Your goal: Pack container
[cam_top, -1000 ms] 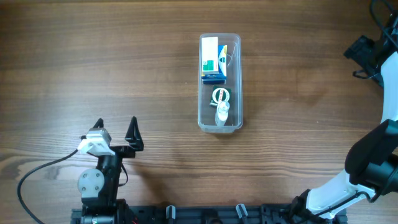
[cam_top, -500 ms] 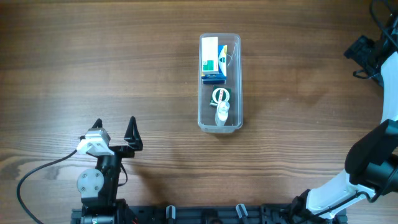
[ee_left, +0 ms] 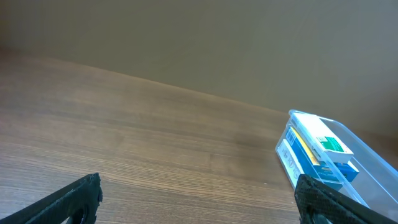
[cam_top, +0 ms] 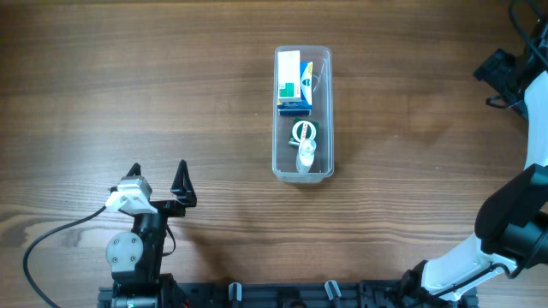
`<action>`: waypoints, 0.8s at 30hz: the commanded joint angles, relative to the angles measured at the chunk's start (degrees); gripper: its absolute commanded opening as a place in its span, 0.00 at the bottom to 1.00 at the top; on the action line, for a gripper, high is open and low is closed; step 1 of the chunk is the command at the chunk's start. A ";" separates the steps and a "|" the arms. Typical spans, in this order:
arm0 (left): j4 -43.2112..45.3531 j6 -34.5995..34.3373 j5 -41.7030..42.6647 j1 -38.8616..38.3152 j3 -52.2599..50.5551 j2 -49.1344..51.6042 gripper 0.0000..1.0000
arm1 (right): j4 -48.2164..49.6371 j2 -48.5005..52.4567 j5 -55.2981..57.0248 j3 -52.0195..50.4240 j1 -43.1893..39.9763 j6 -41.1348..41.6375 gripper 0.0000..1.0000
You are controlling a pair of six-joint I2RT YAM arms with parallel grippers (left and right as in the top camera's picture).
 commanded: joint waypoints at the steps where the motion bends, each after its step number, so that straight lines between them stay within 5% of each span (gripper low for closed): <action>1: -0.13 1.11 0.70 0.48 -0.39 -0.63 1.00 | 0.39 -4.94 0.79 -0.79 1.66 0.61 1.00; 15: -0.11 1.11 0.70 0.48 -0.39 -0.63 1.00 | 3.56 -46.16 1.40 -31.67 29.75 0.22 1.00; 24: -0.11 1.11 0.70 0.48 -0.39 -0.63 1.00 | 44.13 -73.33 -5.97 -68.67 29.68 -5.77 1.00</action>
